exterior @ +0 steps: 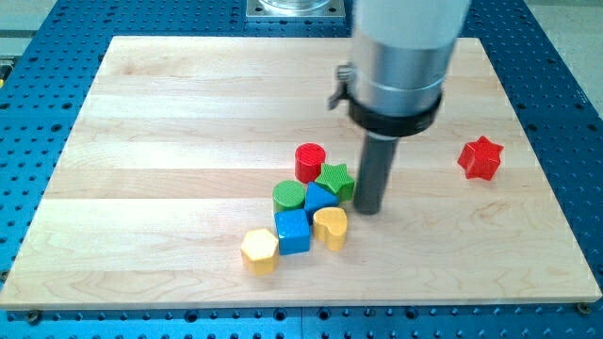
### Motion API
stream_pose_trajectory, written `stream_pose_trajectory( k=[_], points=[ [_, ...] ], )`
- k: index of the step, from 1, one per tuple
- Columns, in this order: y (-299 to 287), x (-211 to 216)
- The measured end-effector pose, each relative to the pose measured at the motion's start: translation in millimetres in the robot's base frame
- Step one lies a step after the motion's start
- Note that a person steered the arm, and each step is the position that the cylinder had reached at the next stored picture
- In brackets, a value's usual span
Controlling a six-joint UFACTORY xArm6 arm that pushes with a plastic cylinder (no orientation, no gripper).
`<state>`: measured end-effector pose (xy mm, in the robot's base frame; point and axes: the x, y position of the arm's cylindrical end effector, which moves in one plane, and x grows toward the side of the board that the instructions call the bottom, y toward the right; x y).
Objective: Place the red circle into the green circle
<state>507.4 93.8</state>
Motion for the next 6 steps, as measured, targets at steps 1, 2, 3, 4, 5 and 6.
stream_pose_trajectory(
  k=[1, 2, 3, 4, 5, 6],
  points=[
    [6.6, -47.4],
    [-11.2, -75.2],
    [-22.5, -83.9],
    [-39.3, -101.5],
    [-67.5, -85.7],
    [-82.1, -52.3]
  ],
)
